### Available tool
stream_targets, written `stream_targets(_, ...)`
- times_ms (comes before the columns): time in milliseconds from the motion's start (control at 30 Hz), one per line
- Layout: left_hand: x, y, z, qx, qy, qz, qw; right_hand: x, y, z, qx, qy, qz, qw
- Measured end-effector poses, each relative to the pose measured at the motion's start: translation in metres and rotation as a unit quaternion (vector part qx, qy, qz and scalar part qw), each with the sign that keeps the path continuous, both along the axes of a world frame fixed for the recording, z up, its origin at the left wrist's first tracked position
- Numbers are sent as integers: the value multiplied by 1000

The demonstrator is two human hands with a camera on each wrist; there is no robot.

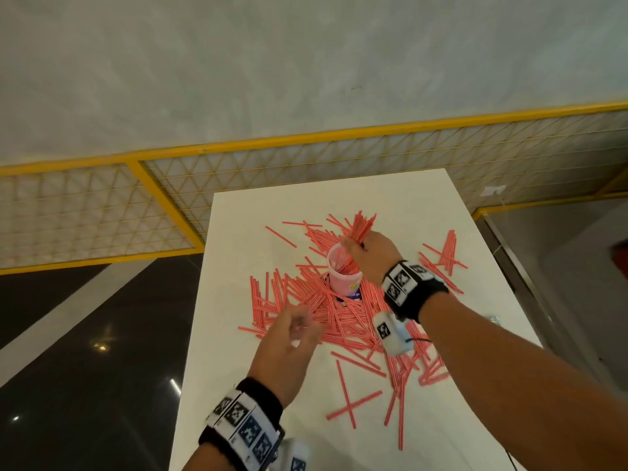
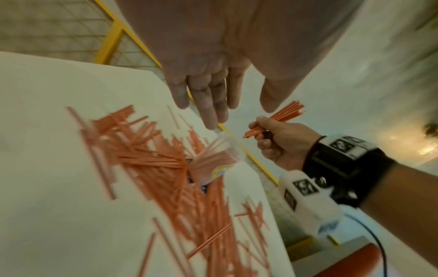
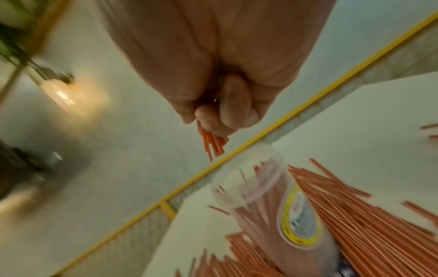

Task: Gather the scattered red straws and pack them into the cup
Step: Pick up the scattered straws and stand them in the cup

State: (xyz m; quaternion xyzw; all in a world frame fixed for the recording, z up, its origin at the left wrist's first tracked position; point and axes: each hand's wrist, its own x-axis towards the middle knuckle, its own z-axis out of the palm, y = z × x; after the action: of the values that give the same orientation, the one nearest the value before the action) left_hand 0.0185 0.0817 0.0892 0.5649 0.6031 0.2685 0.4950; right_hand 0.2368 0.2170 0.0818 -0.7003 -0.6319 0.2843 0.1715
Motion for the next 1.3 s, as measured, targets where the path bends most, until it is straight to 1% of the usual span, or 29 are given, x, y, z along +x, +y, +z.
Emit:
stream_targets(100,-22,-17,-22,-43,15,12,999,-5,16,-20,-53,-11,23,998)
stream_targets(200,-36,-30,-39,-71,28,6,997,-9,19,-29,-57,11,16,998)
stream_targets(300,-41,-35,-51,-83,58,-13,995,-9,16,-23,-51,32,-15,998)
stream_targets(367,-41,-35,-61,-96,70,-25,993,1,10,-16,-19,31,-37,999)
stream_targets(433,-40,-33,-72,-111,81,-35,990,19,-3,-16,9,43,-72,996)
stream_targets(500,-38,-30,-82,-119,91,-52,987,45,-19,-23,14,45,-119,992)
stream_targets(567,-36,-28,-91,-121,109,-66,984,76,-33,-45,-7,11,-165,986)
stream_targets(667,-36,-26,-105,-128,134,-84,979,124,-47,-80,-62,-62,-216,973)
stream_targets(733,-37,-26,-111,-127,151,-93,976,144,-54,-97,-129,-110,-224,960)
stream_targets(800,-35,-28,-114,-128,172,-112,970,151,-60,-109,-187,-134,-219,948)
stream_targets(900,-27,-30,-116,-137,202,-157,957,134,-70,-119,-223,-167,-168,946)
stream_targets(967,-20,-30,-120,-138,222,-183,948,112,-77,-122,-216,-176,-124,952)
stream_targets(1033,-12,-29,-125,-136,238,-199,941,90,-86,-124,-204,-166,-104,959)
stream_targets(1133,-1,-26,-131,-125,255,-221,933,63,-97,-127,-188,-154,-97,965)
stream_targets(1233,3,-23,-133,-115,266,-228,929,47,-96,-128,-190,-118,-130,966)
stream_targets(1300,2,-21,-132,-111,268,-227,930,41,-93,-128,-203,-110,-150,961)
